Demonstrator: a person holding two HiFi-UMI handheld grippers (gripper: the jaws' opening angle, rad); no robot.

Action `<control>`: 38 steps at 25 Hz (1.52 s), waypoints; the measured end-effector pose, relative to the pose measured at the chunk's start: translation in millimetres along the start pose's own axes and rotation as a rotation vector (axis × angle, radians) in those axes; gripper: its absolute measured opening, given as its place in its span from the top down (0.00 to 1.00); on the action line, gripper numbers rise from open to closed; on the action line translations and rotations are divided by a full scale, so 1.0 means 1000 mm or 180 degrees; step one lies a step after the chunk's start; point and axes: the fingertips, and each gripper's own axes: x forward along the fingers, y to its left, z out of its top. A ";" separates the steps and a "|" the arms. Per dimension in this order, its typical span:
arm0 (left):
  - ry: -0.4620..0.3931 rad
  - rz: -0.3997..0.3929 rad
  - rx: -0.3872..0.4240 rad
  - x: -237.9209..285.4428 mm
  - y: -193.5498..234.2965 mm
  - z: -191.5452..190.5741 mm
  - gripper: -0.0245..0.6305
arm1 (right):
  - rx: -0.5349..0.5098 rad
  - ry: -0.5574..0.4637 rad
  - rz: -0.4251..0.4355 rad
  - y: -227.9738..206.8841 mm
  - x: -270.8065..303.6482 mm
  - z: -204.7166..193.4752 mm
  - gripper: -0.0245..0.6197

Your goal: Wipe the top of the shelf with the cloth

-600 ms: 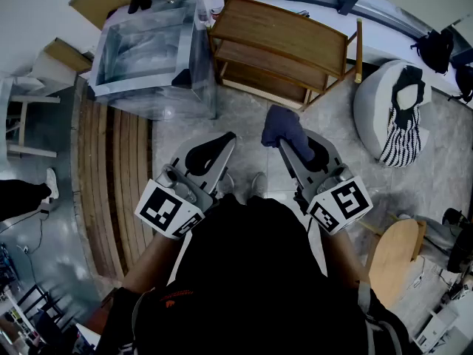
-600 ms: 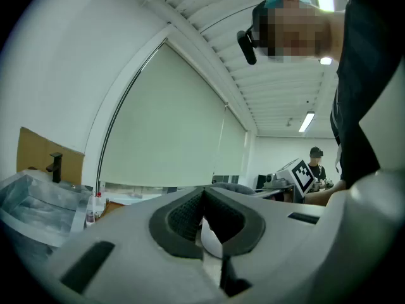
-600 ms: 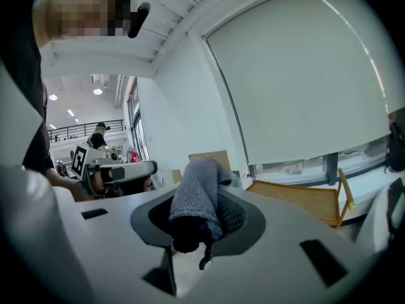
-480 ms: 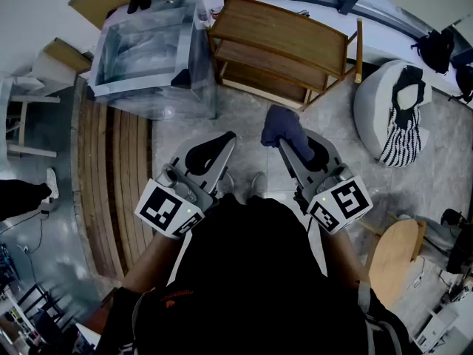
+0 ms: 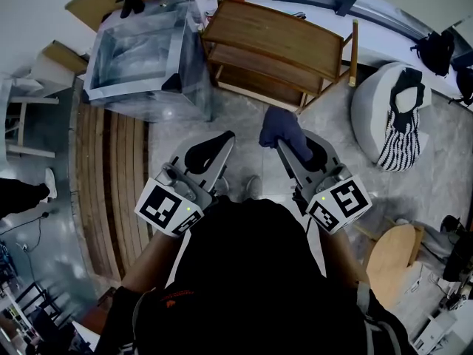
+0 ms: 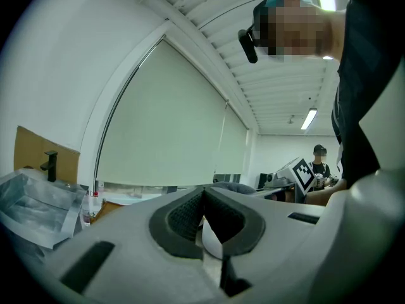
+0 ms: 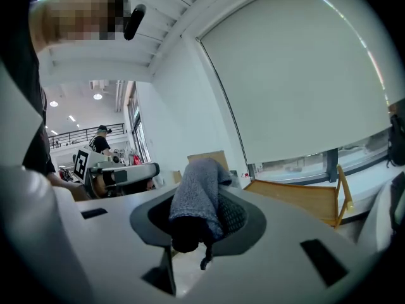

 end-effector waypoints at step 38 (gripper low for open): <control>-0.0081 -0.0060 0.0083 0.116 0.073 -0.001 0.93 | -0.0068 -0.0031 -0.0089 -0.113 0.044 0.029 0.79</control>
